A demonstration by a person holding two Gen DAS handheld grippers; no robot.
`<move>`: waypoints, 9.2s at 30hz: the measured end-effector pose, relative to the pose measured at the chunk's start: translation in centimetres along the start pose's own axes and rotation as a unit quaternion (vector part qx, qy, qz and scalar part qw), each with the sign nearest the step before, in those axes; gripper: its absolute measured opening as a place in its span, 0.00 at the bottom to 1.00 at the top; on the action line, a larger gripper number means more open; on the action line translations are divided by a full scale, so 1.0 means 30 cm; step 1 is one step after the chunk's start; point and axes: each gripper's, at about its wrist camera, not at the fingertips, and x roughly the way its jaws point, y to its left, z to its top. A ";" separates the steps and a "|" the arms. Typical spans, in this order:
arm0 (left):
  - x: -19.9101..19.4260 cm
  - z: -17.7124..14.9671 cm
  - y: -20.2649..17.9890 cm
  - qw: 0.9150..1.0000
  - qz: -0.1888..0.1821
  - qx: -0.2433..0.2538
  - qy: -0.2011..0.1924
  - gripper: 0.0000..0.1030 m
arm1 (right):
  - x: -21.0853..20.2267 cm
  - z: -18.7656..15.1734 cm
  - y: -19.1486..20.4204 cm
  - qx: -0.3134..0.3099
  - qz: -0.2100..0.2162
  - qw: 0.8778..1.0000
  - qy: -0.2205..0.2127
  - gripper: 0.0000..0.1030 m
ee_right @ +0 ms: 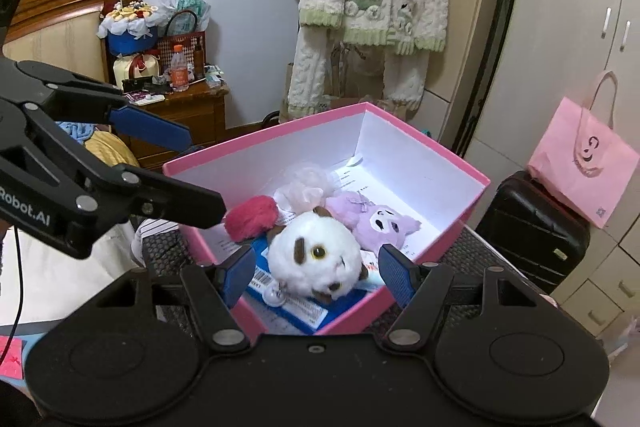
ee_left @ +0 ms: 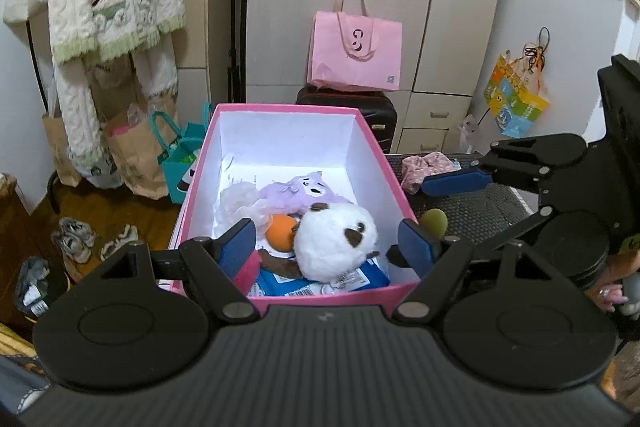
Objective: Organize soft objects
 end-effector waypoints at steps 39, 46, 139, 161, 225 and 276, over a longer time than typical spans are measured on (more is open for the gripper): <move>0.227 -0.009 -0.494 0.995 -0.072 0.065 -0.002 0.79 | -0.206 -0.345 -0.509 0.132 -0.040 0.988 -0.077 0.71; 0.372 -0.020 -0.549 0.996 -0.063 0.057 0.007 0.78 | -0.091 -0.383 -0.641 0.160 -0.016 0.985 -0.061 0.71; -0.060 -0.081 -0.068 0.998 -0.058 0.029 0.025 0.38 | -0.258 -0.221 -0.060 0.094 0.065 0.993 -0.023 0.24; 0.394 0.189 0.185 0.998 -0.039 -0.048 0.030 0.38 | 0.193 0.101 -0.219 0.078 -0.035 0.996 -0.026 0.26; -0.041 -0.032 -0.180 0.996 0.070 0.045 0.039 0.98 | -0.313 -0.200 0.011 0.128 -0.261 0.956 -0.035 1.00; -0.058 -0.182 -0.275 0.996 0.076 0.035 0.011 0.98 | -0.402 -0.397 0.078 0.270 -0.303 0.914 -0.028 1.00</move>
